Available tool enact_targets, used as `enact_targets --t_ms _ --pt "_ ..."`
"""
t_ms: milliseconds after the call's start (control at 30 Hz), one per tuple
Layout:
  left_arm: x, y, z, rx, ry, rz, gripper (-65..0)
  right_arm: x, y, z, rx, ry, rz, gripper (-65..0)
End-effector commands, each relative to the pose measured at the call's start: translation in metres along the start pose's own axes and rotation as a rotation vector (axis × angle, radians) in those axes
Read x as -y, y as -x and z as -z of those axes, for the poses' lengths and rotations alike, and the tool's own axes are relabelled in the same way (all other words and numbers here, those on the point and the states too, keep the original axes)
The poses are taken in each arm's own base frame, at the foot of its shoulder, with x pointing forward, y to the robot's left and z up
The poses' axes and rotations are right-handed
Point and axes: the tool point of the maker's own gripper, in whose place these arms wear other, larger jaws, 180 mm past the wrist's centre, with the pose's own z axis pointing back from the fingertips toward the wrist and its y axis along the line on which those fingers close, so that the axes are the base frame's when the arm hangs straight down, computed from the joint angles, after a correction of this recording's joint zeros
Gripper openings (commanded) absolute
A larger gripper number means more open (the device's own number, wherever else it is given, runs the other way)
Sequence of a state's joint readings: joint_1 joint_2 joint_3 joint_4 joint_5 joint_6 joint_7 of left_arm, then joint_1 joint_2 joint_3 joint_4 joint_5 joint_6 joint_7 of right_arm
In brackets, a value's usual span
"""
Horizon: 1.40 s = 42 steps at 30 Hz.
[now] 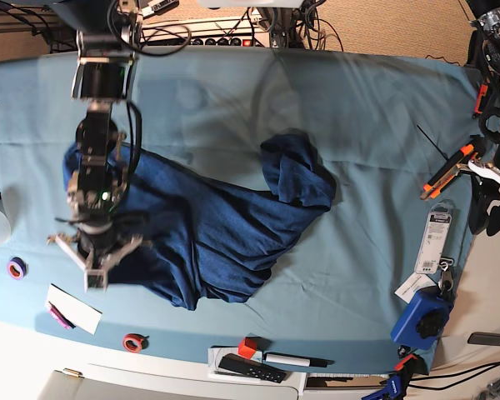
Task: Layout the t-shirt on the table in an organized manner, then fold the t-shirt properly
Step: 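Drag the shirt edge with the right gripper and release it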
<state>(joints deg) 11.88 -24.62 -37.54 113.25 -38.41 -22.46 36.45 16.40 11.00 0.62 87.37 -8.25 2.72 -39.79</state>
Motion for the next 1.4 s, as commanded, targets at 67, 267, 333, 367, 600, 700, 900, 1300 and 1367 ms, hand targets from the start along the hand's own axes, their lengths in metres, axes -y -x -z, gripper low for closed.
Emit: enact_targets --t_ms 67,267,333,367,600,700,900,1300,1367 --pt "-0.001 -0.015 -0.002 0.044 0.001 0.021 -44.5 0.028 -0.049 0.001 0.129 0.07 0.012 -65.0" --pt "-0.001 -0.015 -0.002 0.043 0.001 0.021 -44.5 0.055 -0.087 0.003 0.21 0.121 0.011 -65.0" --pt "-0.001 -0.015 -0.002 0.043 0.001 0.021 -44.5 0.064 -0.091 0.011 0.206 0.136 0.019 -65.0" --pt "-0.001 -0.015 -0.002 0.043 0.002 0.021 -44.5 0.069 -0.09 0.017 0.192 0.143 0.028 -65.0" --pt "-0.001 -0.015 -0.002 0.043 0.002 0.021 -44.5 0.093 -0.072 0.068 0.113 0.162 0.081 -65.0" --pt "-0.001 -0.015 -0.002 0.043 0.001 0.021 -44.5 0.104 -0.073 0.08 0.106 0.172 0.088 -65.0" --pt "-0.001 -0.015 -0.002 0.043 0.001 0.021 -44.5 0.145 -0.092 0.08 0.143 0.271 0.116 -65.0" --pt "-0.001 -0.012 -0.003 0.035 0.003 0.02 -44.5 0.182 -0.073 0.077 0.094 0.335 0.063 -41.5" --pt "-0.001 -0.01 -0.003 0.028 0.003 0.019 -44.5 0.185 -0.072 0.076 0.092 0.341 0.061 -41.5"
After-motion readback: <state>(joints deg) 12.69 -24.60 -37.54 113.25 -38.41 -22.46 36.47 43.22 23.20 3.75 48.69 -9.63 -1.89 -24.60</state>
